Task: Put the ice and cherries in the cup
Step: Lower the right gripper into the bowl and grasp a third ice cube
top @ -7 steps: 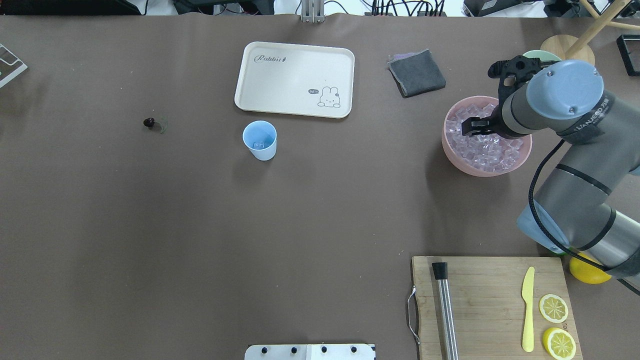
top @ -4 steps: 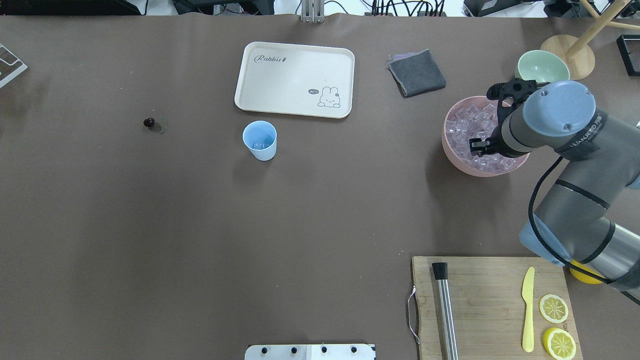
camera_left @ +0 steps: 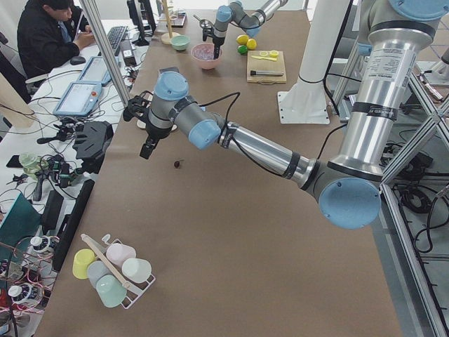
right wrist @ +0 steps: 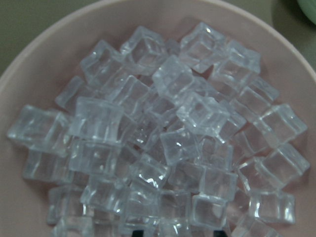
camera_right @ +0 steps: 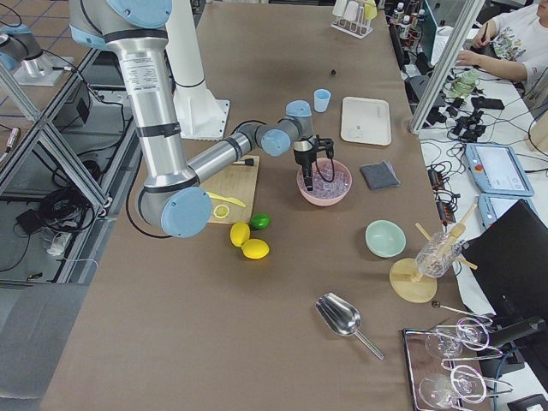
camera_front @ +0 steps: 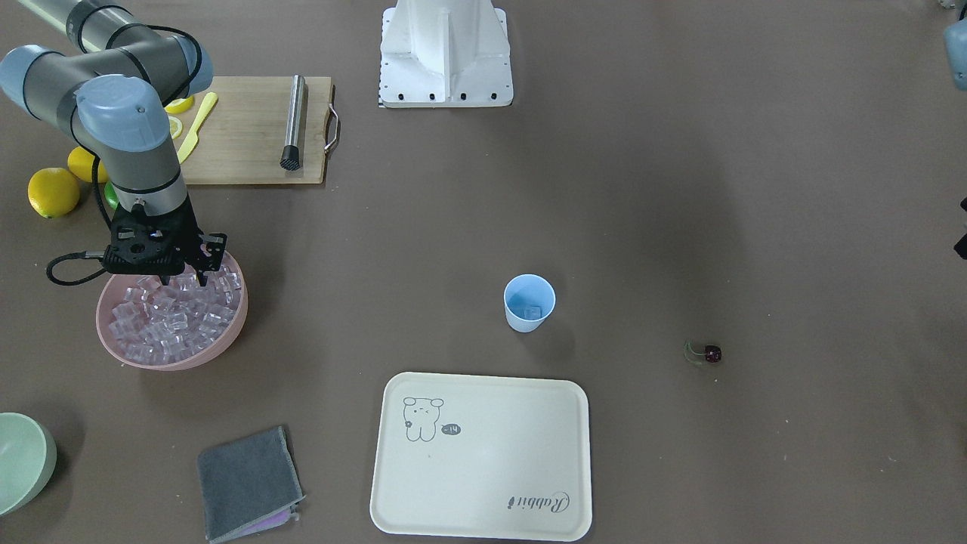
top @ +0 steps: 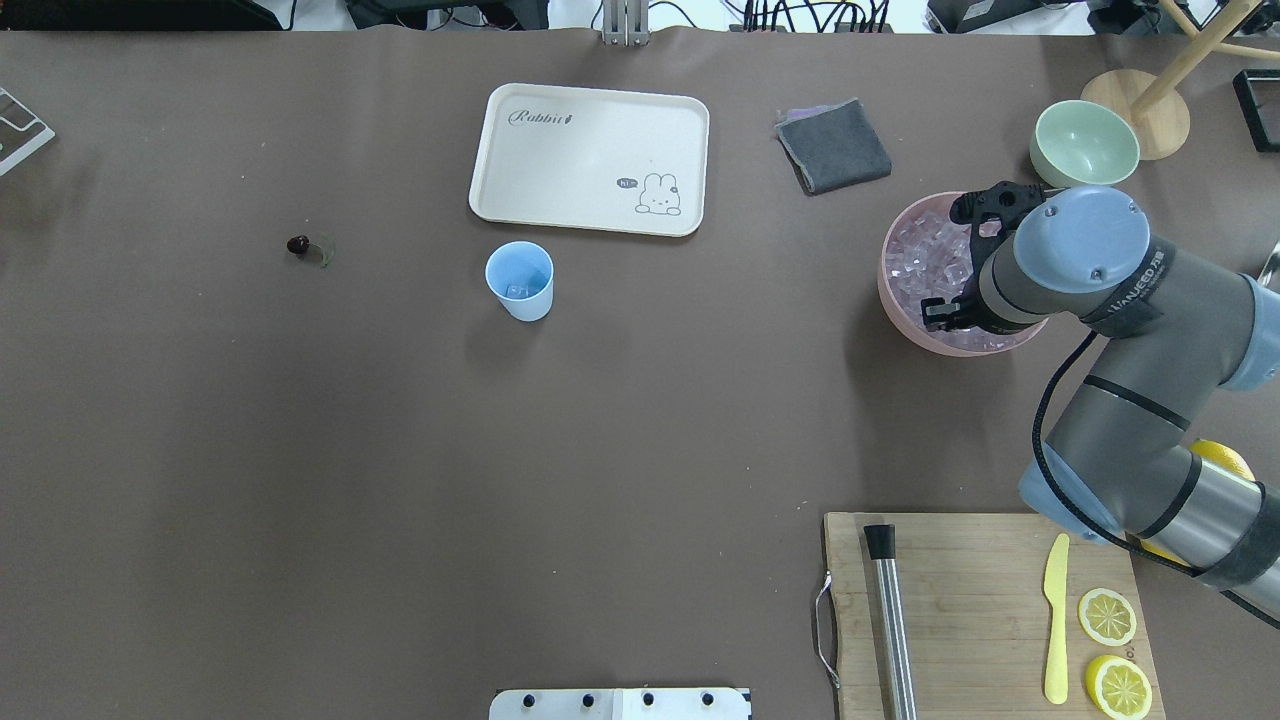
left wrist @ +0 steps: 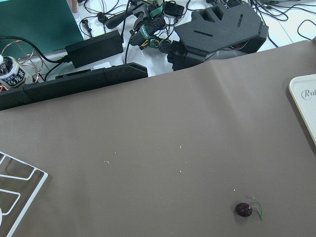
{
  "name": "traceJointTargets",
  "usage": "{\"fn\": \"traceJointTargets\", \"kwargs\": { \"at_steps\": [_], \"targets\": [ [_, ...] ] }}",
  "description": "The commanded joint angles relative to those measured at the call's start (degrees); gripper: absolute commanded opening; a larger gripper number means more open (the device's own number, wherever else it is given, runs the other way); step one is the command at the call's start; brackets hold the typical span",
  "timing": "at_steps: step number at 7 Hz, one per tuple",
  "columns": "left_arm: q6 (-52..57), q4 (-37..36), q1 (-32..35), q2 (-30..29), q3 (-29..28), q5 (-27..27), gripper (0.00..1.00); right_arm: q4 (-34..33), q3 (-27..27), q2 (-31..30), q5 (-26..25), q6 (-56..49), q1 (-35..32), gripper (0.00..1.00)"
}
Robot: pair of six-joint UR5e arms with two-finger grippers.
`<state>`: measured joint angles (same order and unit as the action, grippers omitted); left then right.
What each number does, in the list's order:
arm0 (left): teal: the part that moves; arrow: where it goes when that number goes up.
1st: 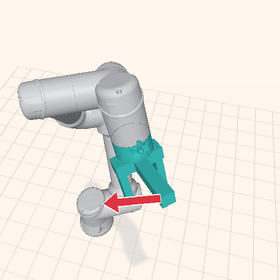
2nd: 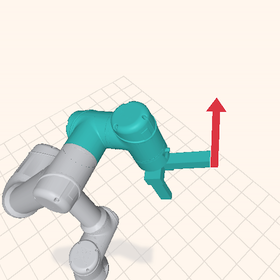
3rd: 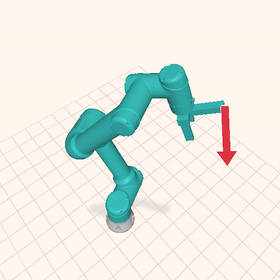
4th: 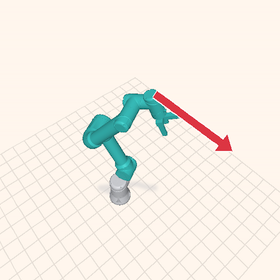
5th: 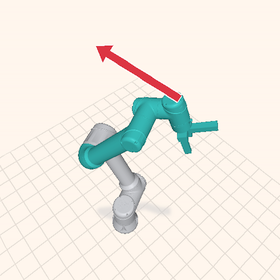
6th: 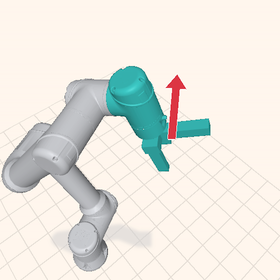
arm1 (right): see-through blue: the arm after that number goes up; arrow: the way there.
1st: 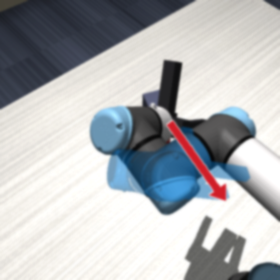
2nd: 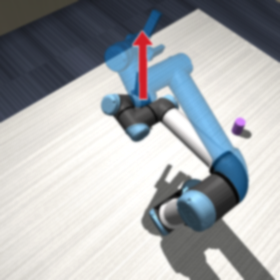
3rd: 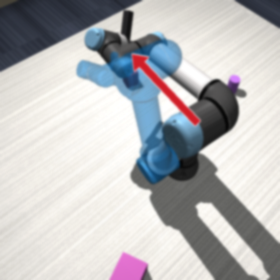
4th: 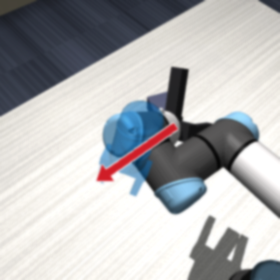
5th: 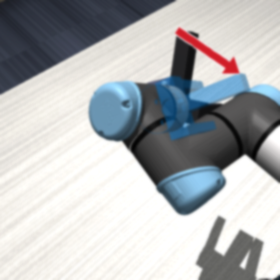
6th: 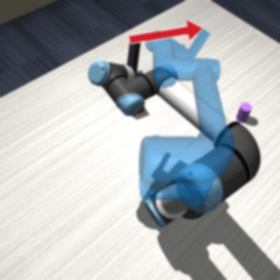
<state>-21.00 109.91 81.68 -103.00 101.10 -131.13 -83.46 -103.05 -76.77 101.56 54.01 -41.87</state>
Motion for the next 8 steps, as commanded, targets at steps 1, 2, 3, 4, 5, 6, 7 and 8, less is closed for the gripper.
{"fn": "traceJointTargets", "kwargs": {
  "at_steps": [1, 2, 3, 4, 5, 6, 7, 8],
  "targets": [
    [-0.01, -0.05, -0.03, -0.62, -0.29, 0.09, 0.98, 0.05, 0.31, 0.04, 0.13, -0.13, 0.12, 0.24],
    [-0.01, -0.05, -0.03, -0.62, -0.37, 0.00, 0.98, -0.04, 0.39, 0.39, 0.13, -0.40, 0.21, 0.00],
    [-0.01, -0.05, 0.05, -0.62, -0.55, 0.00, 0.98, -0.74, 1.09, 2.48, -0.05, -1.36, -0.14, 0.00],
    [-0.01, -0.05, -0.03, -1.14, -1.16, 0.00, 0.98, -0.65, 1.79, 2.67, -0.05, -3.11, -1.36, 0.00],
    [-0.01, -0.05, 0.05, -1.32, -1.43, 0.00, 0.98, -0.74, 1.80, 2.67, 0.04, -5.13, -3.72, 0.00],
    [-0.44, -0.05, -0.03, -1.50, -1.34, 0.00, 0.98, -0.74, 1.71, 3.11, 0.04, -6.97, -6.79, 0.00],
    [-0.62, -0.05, -0.03, -1.67, -1.34, 0.00, 0.98, -0.74, 1.45, 4.51, 0.13, -7.69, -9.17, 0.00],
    [-0.71, -0.05, -0.03, -1.59, -1.34, -0.09, 0.98, -0.48, 1.10, 6.43, -0.31, -6.91, -9.98, 0.00]
  ]
}}
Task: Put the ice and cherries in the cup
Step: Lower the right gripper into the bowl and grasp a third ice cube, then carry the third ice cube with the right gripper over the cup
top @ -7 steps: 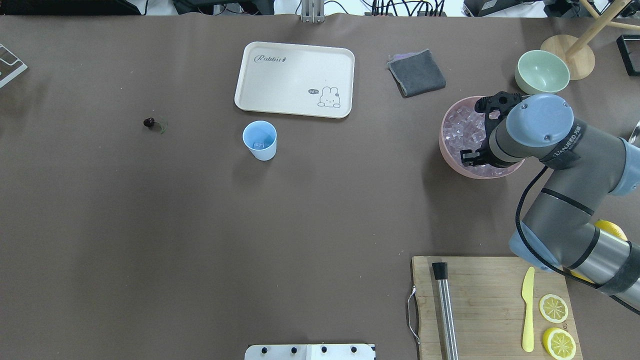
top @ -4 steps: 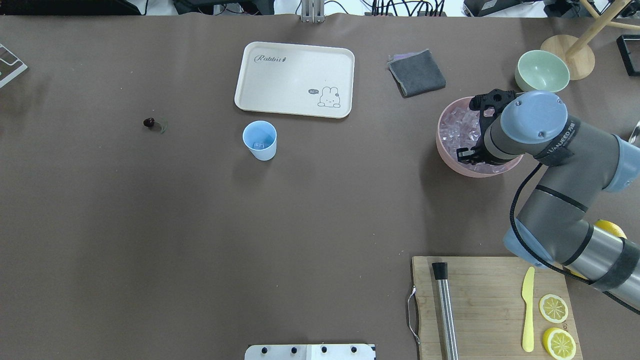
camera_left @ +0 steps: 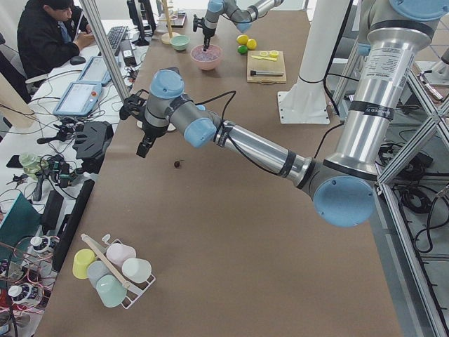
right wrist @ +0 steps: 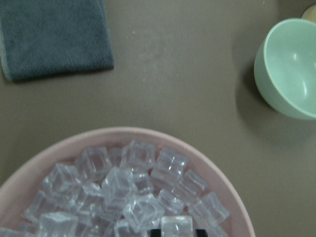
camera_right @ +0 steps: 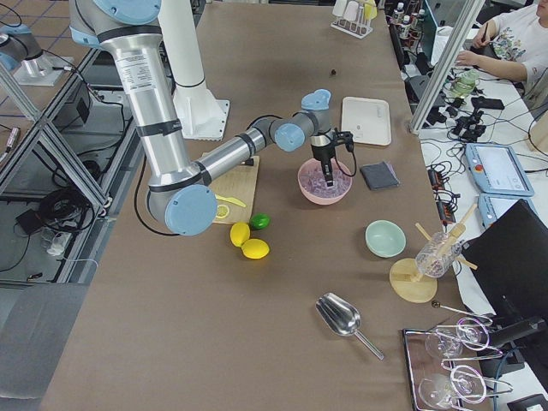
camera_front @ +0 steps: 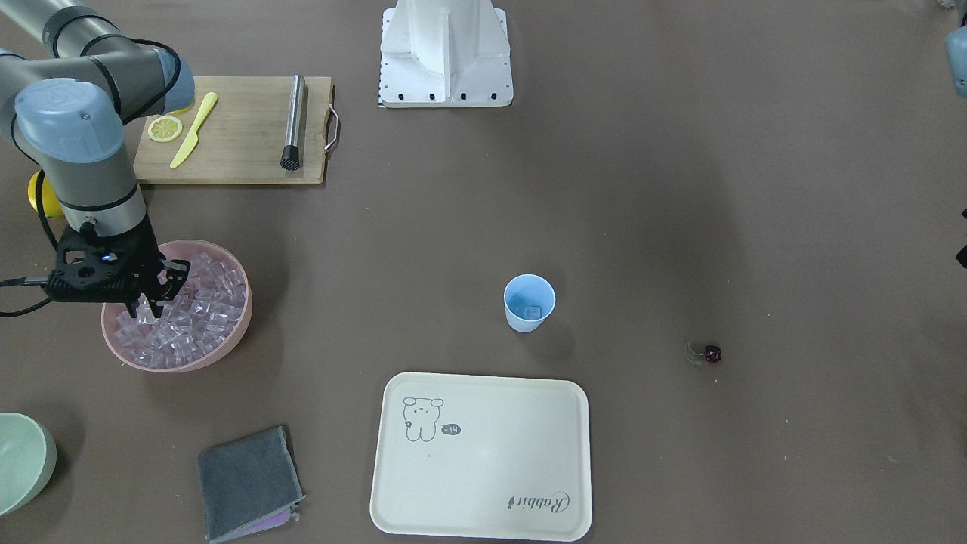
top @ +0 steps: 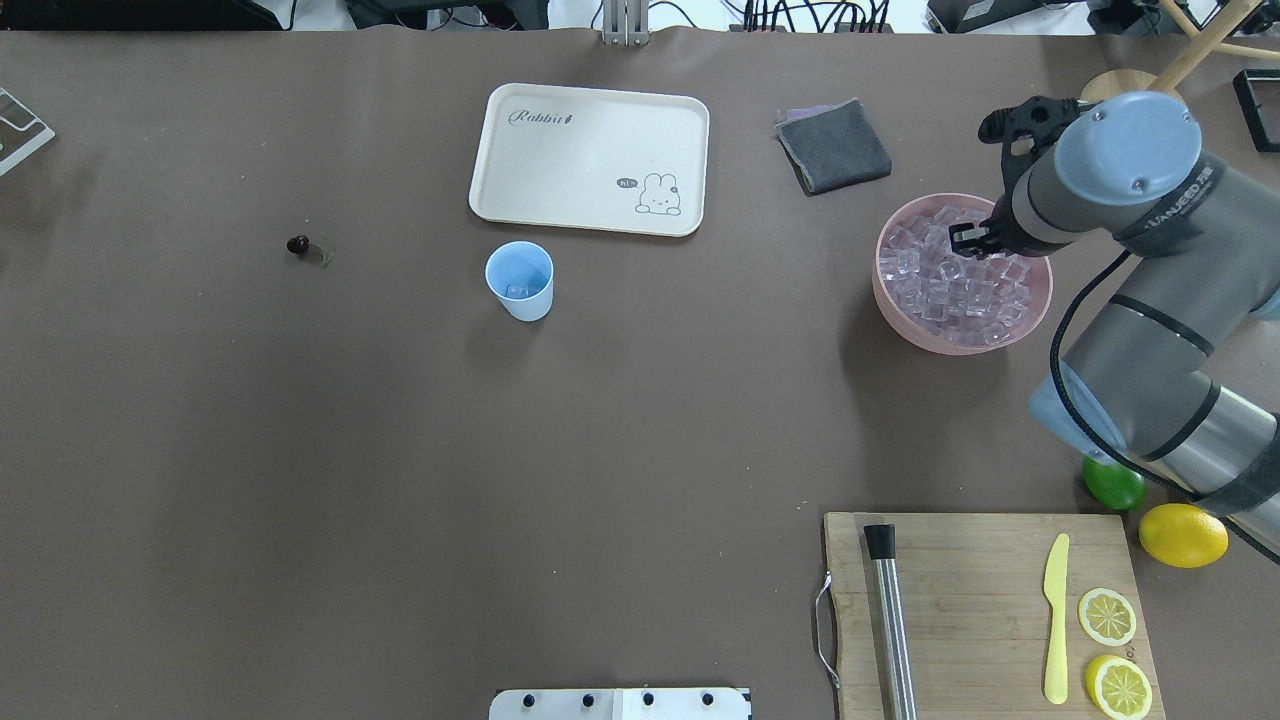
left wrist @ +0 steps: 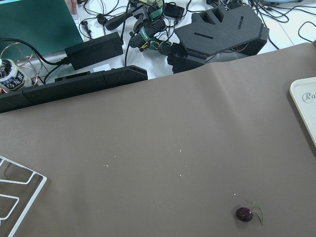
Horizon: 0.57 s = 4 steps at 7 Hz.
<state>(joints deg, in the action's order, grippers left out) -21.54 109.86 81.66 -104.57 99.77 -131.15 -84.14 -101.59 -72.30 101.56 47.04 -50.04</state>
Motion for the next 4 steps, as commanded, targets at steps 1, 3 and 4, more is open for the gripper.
{"fn": "traceJointTargets", "kwargs": {
  "at_steps": [1, 3, 4],
  "targets": [
    [-0.26, -0.52, 0.08, 0.15, -0.45, 0.02, 0.98, 0.11, -1.32, 4.68, -0.31, 0.15, -2.51, 0.00],
    [-0.26, -0.53, -0.01, -0.11, -2.21, 0.11, 0.98, 0.46, -0.54, 12.58, -2.40, 5.03, -2.08, 0.00],
    [-0.26, -0.53, -0.01, 0.06, -2.30, 0.11, 0.98, -0.32, 1.99, 18.01, -3.46, 5.34, -0.68, 0.00]
  ]
}}
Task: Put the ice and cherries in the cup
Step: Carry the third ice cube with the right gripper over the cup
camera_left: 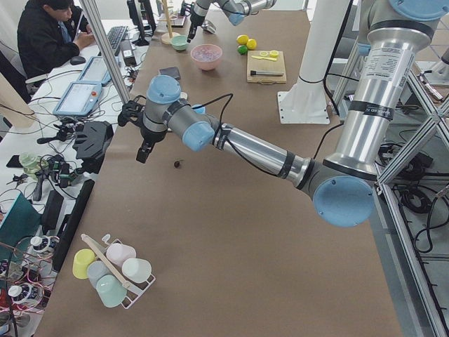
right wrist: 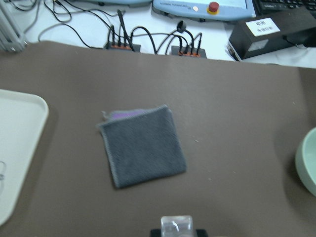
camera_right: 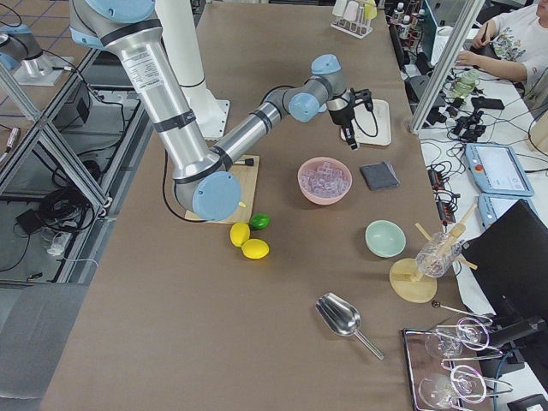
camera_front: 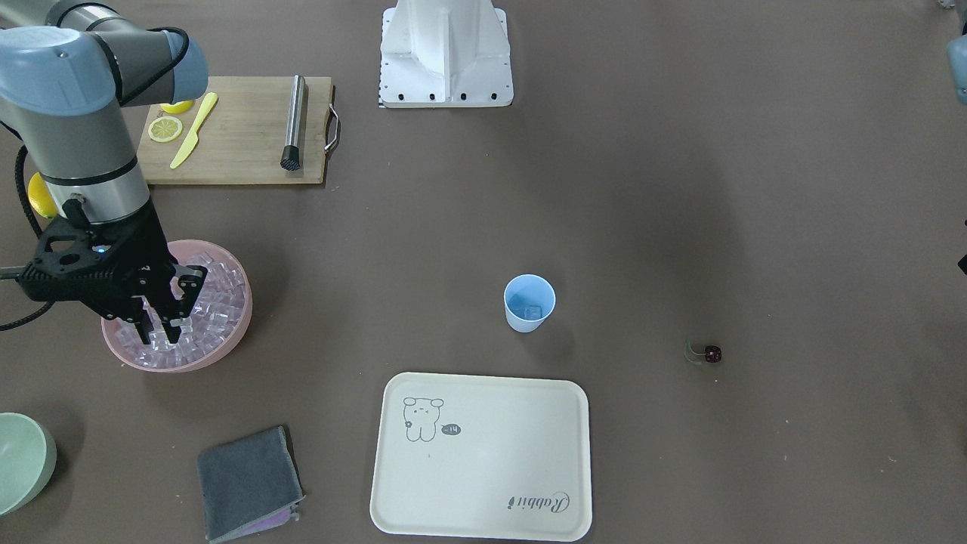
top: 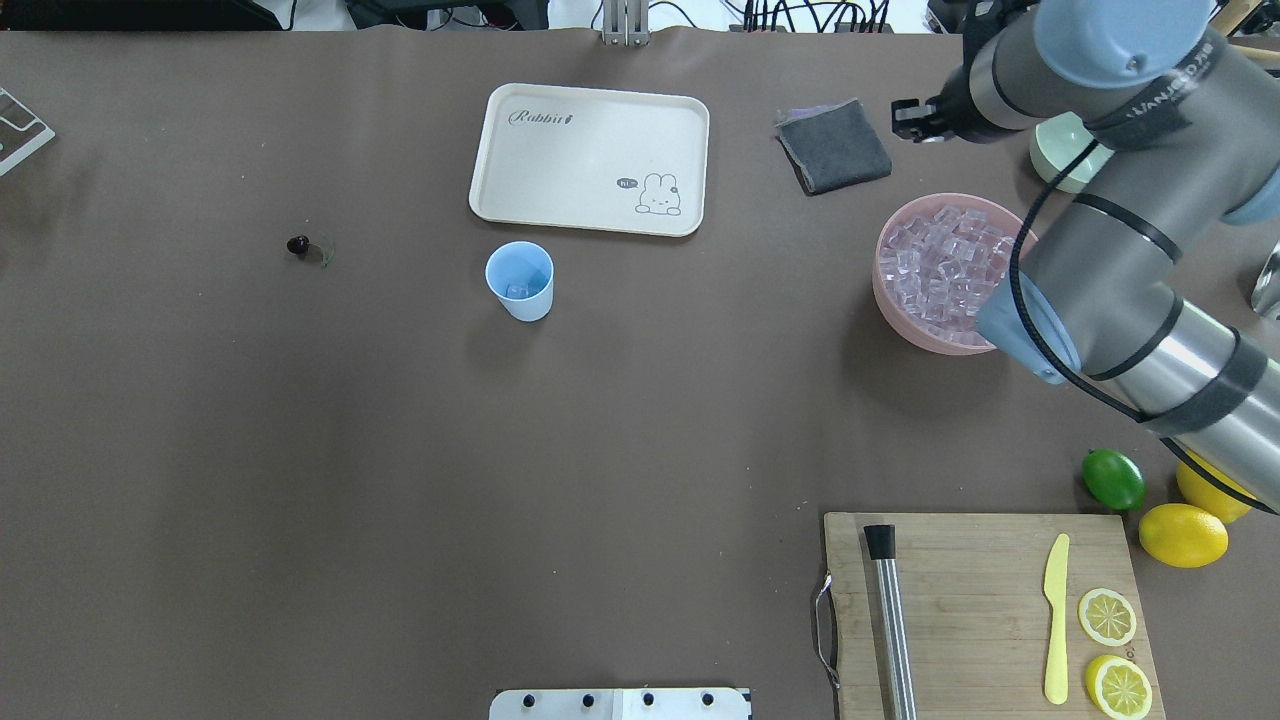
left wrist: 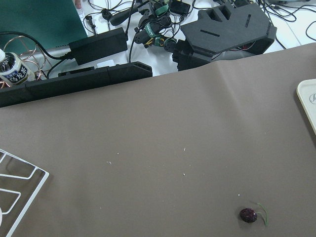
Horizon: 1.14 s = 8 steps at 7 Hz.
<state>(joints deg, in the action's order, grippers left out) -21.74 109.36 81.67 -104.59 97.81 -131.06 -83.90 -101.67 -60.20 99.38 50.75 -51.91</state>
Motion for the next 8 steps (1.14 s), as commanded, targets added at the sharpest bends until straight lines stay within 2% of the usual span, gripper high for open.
{"fn": "traceJointTargets", "kwargs": {
  "at_steps": [1, 2, 3, 4, 5, 8],
  "targets": [
    [-0.32, -0.02, -0.02, 0.00, -0.34, 0.02, 0.98, -0.65, 5.84, 11.72, -5.99, 1.72, 4.59, 0.00],
    [0.11, 0.33, -0.02, -0.09, -0.17, 0.36, 0.98, -0.56, 8.83, 16.65, -6.65, 1.72, 6.62, 0.00],
    [-0.15, 0.33, -0.02, -0.17, 0.36, 0.45, 0.98, -0.22, 10.17, 19.57, -10.40, 1.90, 10.38, 0.00],
    [-0.06, 0.33, -0.19, -0.09, -0.25, 0.45, 0.98, 0.40, 10.96, 21.42, -17.92, 1.99, 14.77, 0.00],
    [-0.06, 0.33, -0.19, 0.00, -0.34, 0.54, 0.98, 0.49, 12.62, 23.71, -18.08, 1.81, 16.03, 0.00],
    [0.47, 0.77, -0.19, -1.05, -1.92, 1.16, 0.98, 18.02, 27.62, 28.72, -16.85, 1.72, 19.20, 0.00]
  ]
}}
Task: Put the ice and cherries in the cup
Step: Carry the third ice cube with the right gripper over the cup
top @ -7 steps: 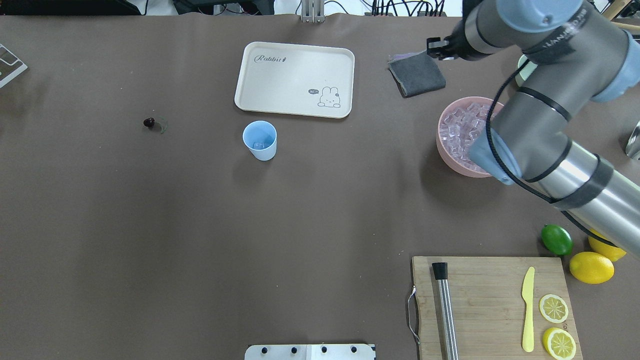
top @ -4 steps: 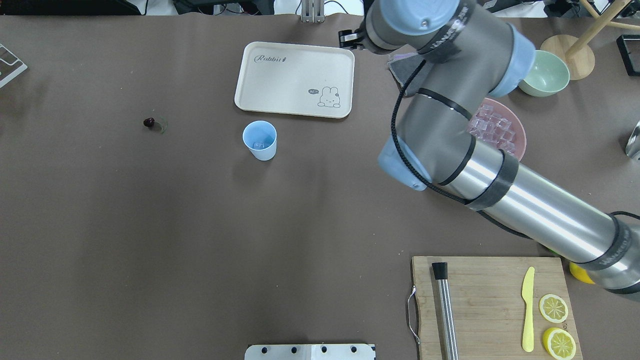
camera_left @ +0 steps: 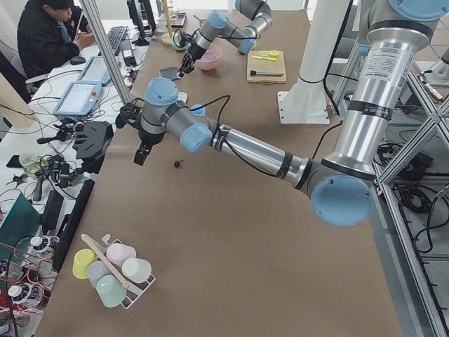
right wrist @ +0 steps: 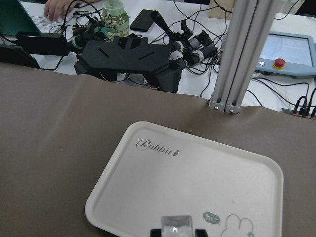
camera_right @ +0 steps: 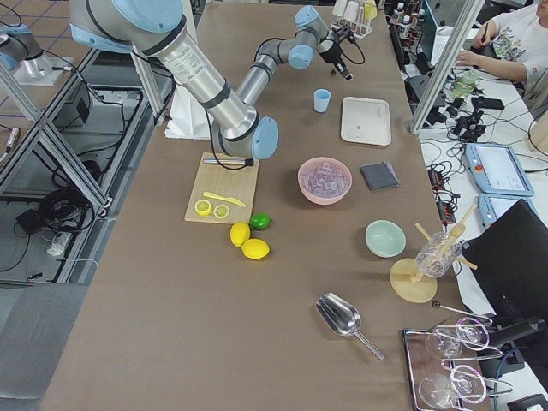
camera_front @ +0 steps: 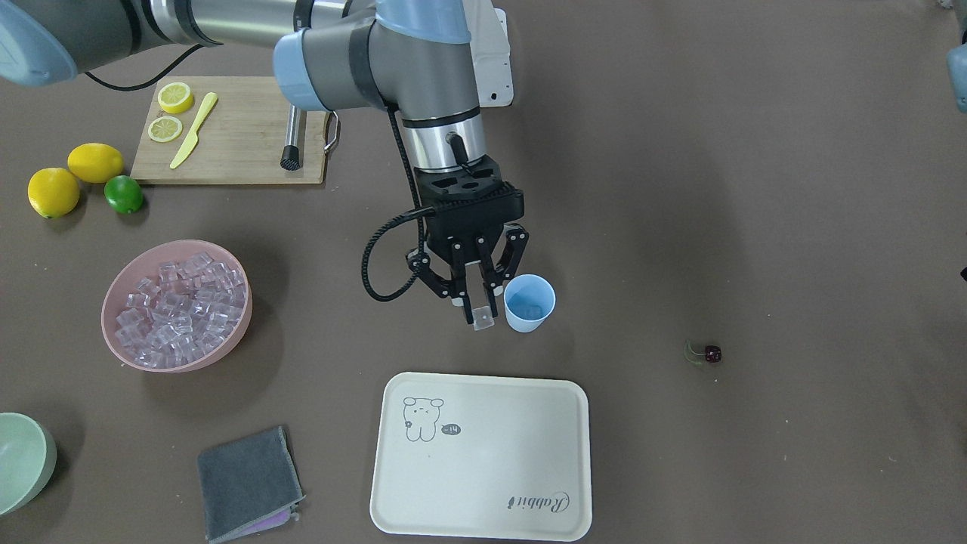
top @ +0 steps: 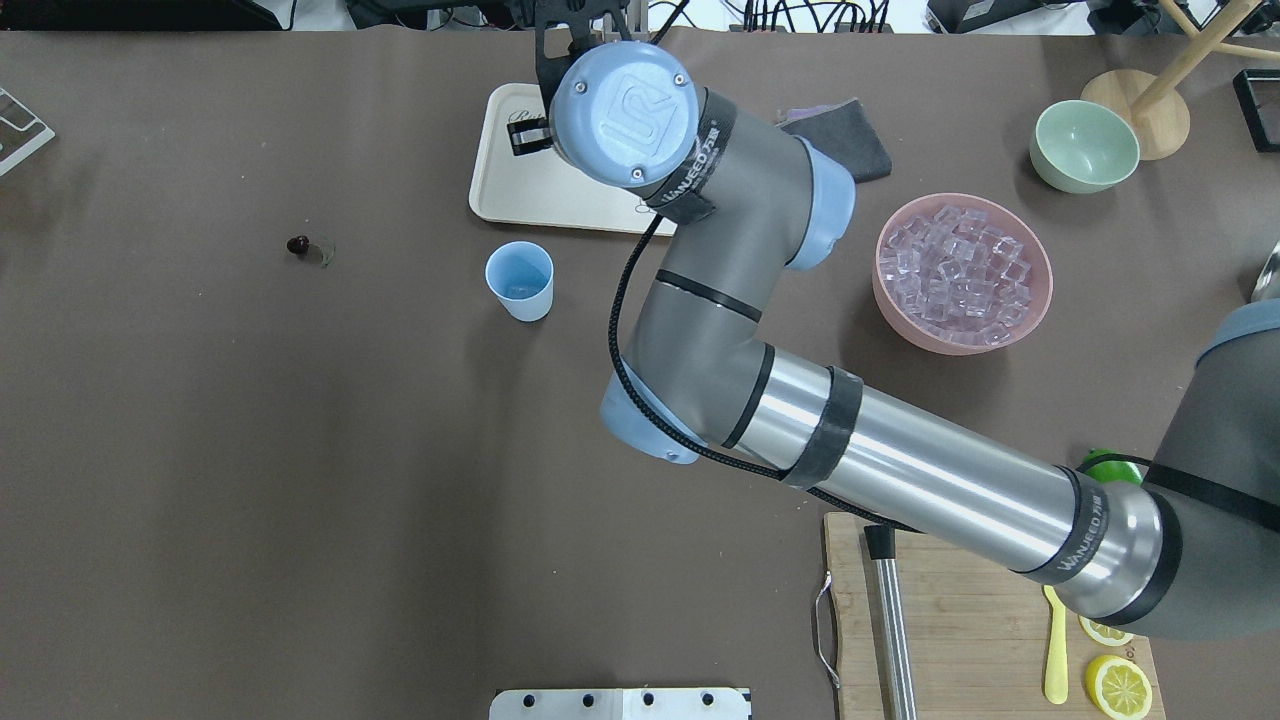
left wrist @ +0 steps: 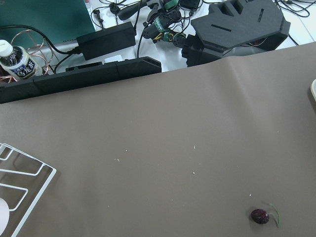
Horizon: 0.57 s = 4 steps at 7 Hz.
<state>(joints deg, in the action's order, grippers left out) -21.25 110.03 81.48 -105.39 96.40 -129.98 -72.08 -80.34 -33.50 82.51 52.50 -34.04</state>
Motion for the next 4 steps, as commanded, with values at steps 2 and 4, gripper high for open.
{"fn": "traceJointTargets", "kwargs": {
  "at_steps": [2, 4],
  "targets": [
    [0.06, 0.01, 0.00, -0.26, -0.86, 0.08, 0.98, 8.01, 8.53, 2.38, 3.43, -0.38, 1.69, 0.00],
    [-0.63, -0.08, 0.00, -2.18, -2.78, 0.08, 0.98, 7.92, 8.97, 2.21, 3.45, -0.39, 4.23, 0.00]
  ]
}}
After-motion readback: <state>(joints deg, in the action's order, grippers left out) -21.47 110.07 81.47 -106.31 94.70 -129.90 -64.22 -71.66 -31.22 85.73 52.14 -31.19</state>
